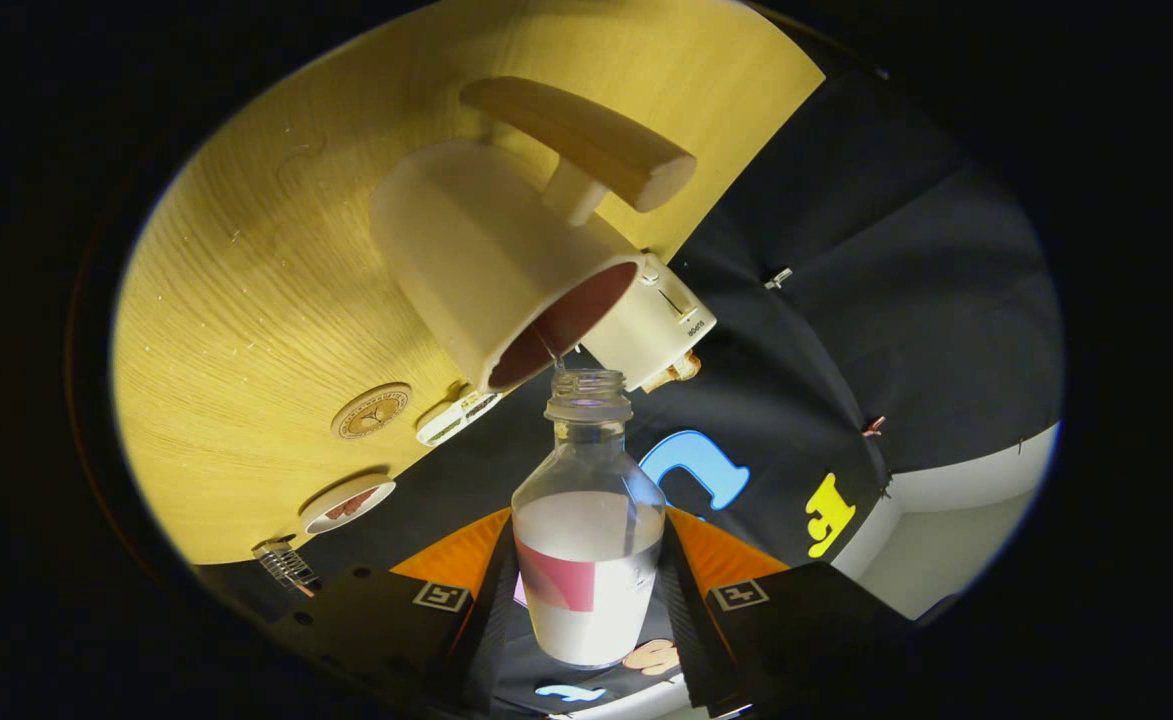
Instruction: Take the bottle from table, then pour the juice into the cup, finally place the bottle on the coaster
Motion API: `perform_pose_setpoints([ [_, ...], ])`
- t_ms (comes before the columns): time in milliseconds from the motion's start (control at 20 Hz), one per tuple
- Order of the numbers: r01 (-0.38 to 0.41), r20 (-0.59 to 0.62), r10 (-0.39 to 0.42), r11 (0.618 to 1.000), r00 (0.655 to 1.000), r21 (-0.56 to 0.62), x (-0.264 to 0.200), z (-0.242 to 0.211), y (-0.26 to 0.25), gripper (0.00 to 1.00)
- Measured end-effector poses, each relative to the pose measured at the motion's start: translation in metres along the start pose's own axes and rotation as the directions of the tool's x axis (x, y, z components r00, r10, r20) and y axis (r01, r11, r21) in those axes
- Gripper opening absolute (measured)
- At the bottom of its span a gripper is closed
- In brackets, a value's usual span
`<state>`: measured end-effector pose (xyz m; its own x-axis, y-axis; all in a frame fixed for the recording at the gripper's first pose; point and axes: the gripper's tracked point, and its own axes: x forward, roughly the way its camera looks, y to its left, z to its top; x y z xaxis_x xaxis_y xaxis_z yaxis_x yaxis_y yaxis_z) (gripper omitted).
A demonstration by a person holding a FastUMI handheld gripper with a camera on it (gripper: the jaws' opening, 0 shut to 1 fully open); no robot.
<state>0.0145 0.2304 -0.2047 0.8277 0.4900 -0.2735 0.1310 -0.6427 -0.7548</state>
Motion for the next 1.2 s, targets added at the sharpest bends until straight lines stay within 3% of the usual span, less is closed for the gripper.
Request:
perform_pose_setpoints([
  [950,0.026,0.034,-0.025,0.999,0.999,-0.031,0.004,0.004,-0.001,0.72],
  [1050,0.018,0.024,-0.019,0.999,1.000,0.029,0.005,0.002,0.001,0.72],
  [1200,-0.031,-0.027,0.038,0.975,0.999,0.222,0.002,-0.006,0.015,0.72],
])
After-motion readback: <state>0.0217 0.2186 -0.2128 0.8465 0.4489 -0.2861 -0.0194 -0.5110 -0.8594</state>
